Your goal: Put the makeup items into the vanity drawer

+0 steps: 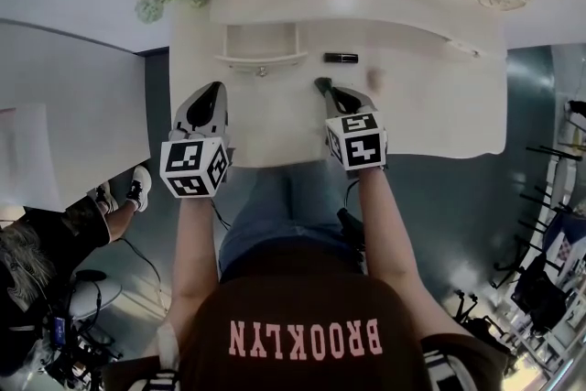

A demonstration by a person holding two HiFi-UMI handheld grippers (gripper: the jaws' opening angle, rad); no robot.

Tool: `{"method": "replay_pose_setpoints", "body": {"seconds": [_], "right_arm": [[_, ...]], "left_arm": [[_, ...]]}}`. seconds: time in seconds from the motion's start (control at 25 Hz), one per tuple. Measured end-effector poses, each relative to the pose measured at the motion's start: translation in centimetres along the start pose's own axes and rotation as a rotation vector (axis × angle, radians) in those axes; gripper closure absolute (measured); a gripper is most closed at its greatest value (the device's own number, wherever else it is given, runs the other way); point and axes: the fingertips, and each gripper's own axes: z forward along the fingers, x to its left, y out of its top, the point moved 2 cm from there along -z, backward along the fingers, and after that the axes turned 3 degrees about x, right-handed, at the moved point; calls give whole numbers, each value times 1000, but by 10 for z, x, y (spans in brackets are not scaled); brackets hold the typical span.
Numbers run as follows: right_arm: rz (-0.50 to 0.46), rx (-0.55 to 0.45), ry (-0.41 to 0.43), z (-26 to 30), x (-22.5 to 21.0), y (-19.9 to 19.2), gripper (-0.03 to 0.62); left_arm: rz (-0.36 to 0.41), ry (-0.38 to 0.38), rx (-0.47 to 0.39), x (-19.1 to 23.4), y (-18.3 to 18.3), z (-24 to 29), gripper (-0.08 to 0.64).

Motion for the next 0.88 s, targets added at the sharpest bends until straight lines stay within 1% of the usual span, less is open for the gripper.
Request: {"method": "replay_pose_setpoints", "body": {"seconds": [0.12,0.36,0.6,0.88], "right_arm": [[10,-8,-11,-9,-4,5,591],[11,-62,-31,-31,-7,25,591],[-17,-131,-30,-52,-5,61,591],[-70,-193,-15,-64,-3,105,591]], "left_arm": [[1,4,-12,0,5,-5,552],[10,9,-56,0,23,-14,551],[17,22,-116,1,52,-23,552],[6,65,-176,12,82,-32,551]]}}
